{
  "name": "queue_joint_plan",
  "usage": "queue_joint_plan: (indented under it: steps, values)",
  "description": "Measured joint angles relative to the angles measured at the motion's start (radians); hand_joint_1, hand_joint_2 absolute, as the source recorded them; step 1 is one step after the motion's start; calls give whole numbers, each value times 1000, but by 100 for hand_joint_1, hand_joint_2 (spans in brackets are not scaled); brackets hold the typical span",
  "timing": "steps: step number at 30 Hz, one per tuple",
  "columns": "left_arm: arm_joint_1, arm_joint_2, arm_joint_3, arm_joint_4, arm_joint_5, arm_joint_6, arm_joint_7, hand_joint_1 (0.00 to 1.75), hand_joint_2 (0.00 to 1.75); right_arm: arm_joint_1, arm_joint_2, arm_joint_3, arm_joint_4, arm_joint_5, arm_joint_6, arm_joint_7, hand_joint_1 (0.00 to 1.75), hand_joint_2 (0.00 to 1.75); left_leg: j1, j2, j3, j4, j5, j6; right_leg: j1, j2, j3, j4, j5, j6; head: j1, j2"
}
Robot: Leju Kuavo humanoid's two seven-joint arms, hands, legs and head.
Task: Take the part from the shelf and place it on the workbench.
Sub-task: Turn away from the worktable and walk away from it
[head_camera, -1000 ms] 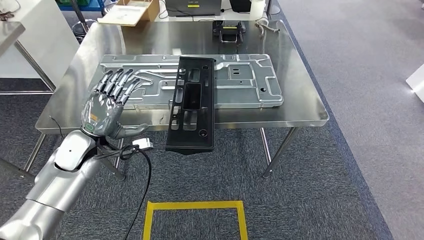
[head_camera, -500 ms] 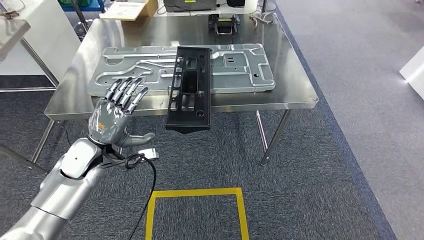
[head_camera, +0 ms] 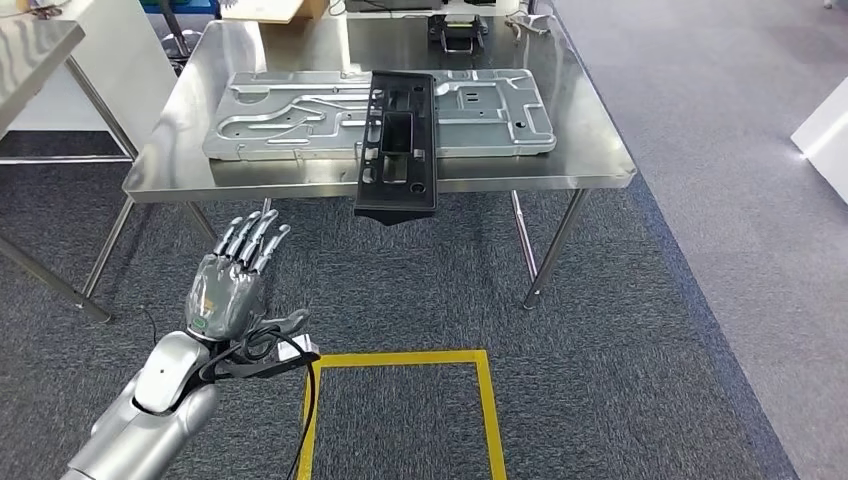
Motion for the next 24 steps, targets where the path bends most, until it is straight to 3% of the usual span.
queue_joint_plan:
  steps: [3, 4, 5, 6, 8, 10, 11, 12, 14, 15, 18, 19, 20, 21, 23, 24]
  values:
    - [61, -6, 15, 0, 34, -32, 15, 0, 0, 8, -1, -6, 0, -3, -6, 1, 0, 0, -2, 2, -42, 0, 38, 18, -2, 4, -42, 161, -157, 9, 0, 0]
    - [80, -8, 23, 2, 45, -46, 21, 0, 0, 9, -1, -7, 0, -3, -5, -1, 0, 0, -4, 2, -58, 2, 50, 18, -2, 5, -49, 218, -180, 11, 0, 0]
    - [97, -10, 32, 8, 57, -61, 28, 0, 0, 9, -2, -7, 0, -2, -4, -4, 0, 0, -6, 2, -76, 3, 62, 18, -2, 5, -43, 252, -178, 11, 0, 0]
    - [112, -14, 42, 17, 70, -76, 33, 0, 0, 9, -3, -8, 0, 0, -1, -7, 0, 0, -8, 2, -93, 5, 74, 17, -1, 5, -24, 257, -157, 9, 0, 0]
    - [131, -24, 65, 50, 104, -108, 34, 0, 0, 6, -7, -8, 0, 5, 5, -14, 0, 0, -10, 2, -122, 9, 95, 13, 4, 7, 69, 170, -115, -4, 0, 0]
    - [141, -36, 93, 100, 175, -150, 1, 0, 0, 2, -12, -8, -2, 12, 11, -16, 0, 0, -13, 1, -140, 13, 114, 5, 14, 9, 187, 17, -129, -22, 0, 0]
    - [146, -42, 109, 130, 223, -171, -26, 0, 0, 0, -14, -8, -3, 16, 14, -17, 0, 0, -14, 3, -144, 12, 124, -1, 18, 10, 224, -36, -142, -28, 0, 0]
    - [151, -47, 127, 165, 272, -188, -55, 0, 0, -1, -15, -8, -3, 20, 16, -17, 0, 0, -14, 4, -146, 11, 134, -7, 22, 10, 240, -66, -148, -33, 0, 0]
    - [168, -61, 161, 237, 337, -199, -96, 0, 0, 1, -15, -7, -3, 25, 20, -16, 0, 0, -12, 4, -152, 10, 138, -18, 18, 9, 230, -75, -132, -44, 0, 0]
    - [177, -68, 176, 272, 354, -200, -109, 0, 0, 2, -15, -7, -3, 27, 21, -14, 0, 0, -11, 2, -159, 26, 113, -24, 16, 6, 220, -77, -120, -51, 0, 0]
    - [194, -81, 206, 365, 390, -210, -137, 0, 0, 9, -16, -7, -3, 33, 23, -7, 0, 0, -5, -2, -197, 175, -39, -37, 15, -1, 175, -75, -83, -65, 0, 0]
    - [195, -85, 213, 401, 408, -217, -147, 0, 0, 11, -17, -7, -3, 35, 23, -4, 0, 0, -3, -2, -204, 236, -68, -41, 15, -2, 157, -72, -71, -65, 0, 0]
    - [194, -90, 222, 442, 430, -223, -159, 0, 0, 12, -17, -7, -3, 37, 23, -2, 0, 0, -1, -2, -201, 279, -69, -44, 15, -3, 138, -66, -60, -64, 0, 0]
    - [194, -94, 232, 487, 453, -229, -173, 0, 0, 12, -18, -6, -3, 39, 24, 0, 0, 0, 1, -2, -185, 294, -49, -47, 14, -2, 118, -60, -50, -62, 0, 0]
    - [190, -104, 253, 581, 495, -243, -202, 0, 0, 13, -18, -5, -3, 43, 27, 1, 0, 0, 4, -2, -105, 227, 3, -49, 12, -2, 80, -40, -34, -54, 0, 0]
    - [187, -108, 261, 626, 513, -253, -215, 0, 0, 13, -18, -5, -3, 44, 28, 0, 0, 0, 3, -3, -50, 157, 3, -47, 12, -1, 65, -28, -29, -49, 0, 0]
